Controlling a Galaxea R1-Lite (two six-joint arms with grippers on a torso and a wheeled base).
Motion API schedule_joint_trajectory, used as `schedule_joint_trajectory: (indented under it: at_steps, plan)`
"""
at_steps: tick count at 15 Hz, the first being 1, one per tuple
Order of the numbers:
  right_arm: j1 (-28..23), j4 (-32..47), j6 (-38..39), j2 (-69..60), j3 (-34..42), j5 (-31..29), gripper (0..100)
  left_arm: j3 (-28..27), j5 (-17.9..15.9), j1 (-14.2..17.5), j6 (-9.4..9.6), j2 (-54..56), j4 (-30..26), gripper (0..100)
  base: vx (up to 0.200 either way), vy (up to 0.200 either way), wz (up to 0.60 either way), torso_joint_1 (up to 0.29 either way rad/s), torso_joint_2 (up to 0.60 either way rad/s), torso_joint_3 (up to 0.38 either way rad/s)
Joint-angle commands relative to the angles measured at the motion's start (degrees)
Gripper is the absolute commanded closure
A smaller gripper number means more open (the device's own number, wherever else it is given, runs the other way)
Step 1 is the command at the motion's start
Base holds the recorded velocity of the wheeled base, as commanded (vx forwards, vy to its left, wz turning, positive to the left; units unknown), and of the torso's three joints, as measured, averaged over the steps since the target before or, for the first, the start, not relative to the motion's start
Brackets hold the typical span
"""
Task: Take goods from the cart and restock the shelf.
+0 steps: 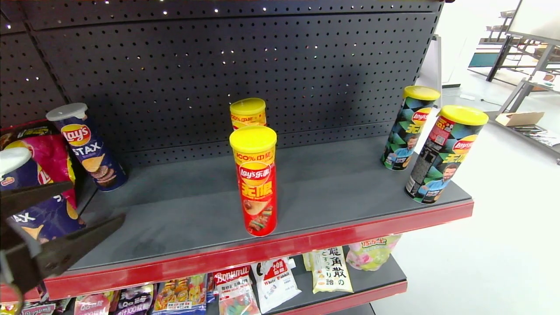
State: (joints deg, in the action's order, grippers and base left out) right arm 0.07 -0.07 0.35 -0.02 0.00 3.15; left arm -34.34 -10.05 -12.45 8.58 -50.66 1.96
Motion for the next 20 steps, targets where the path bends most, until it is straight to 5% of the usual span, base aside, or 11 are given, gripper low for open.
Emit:
schedule_joint_trajectory:
  at_steps: [1, 3, 4, 7, 10, 14, 20]
  plan:
    - [0.0, 0.0, 0.0, 0.0, 0.0, 0.0, 0, 11.6, 5.6, 0.6, 0.03, 34.1, -6.4, 0, 0.000, 0.000, 0.00, 0.000, 0.00, 0.000]
    - [0.0, 0.0, 0.0, 0.0, 0.0, 0.0, 0, 12.0, 6.5, 0.6, -0.41, 37.7, -7.5, 0, 0.000, 0.000, 0.00, 0.000, 0.00, 0.000]
    - [0.0, 0.0, 0.0, 0.0, 0.0, 0.0, 0, 12.0, 10.6, 0.6, -2.52, 39.9, -10.0, 0, 0.000, 0.000, 0.00, 0.000, 0.00, 0.000]
    - [0.0, 0.0, 0.0, 0.0, 0.0, 0.0, 0, 14.3, 9.6, 0.5, -2.78, 42.1, -10.0, 0, 0.000, 0.000, 0.00, 0.000, 0.00, 0.000]
    - [0.0, 0.0, -0.2, 0.0, 0.0, 0.0, 0, 16.4, 11.4, 0.6, -2.25, 44.3, -10.1, 0, 0.000, 0.000, 0.00, 0.000, 0.00, 0.000]
    - [0.0, 0.1, -0.3, 0.0, 0.0, -0.2, 0, 18.8, 11.7, 0.6, 1.09, 44.1, -10.1, 0, 0.000, 0.000, 0.00, 0.000, 0.00, 0.000]
    - [0.0, 0.1, -0.4, 0.0, 0.0, -0.2, 0, 19.9, 14.4, 0.6, 1.09, 44.8, -10.1, 0, 0.000, 0.000, 0.60, 0.005, 0.00, 0.001]
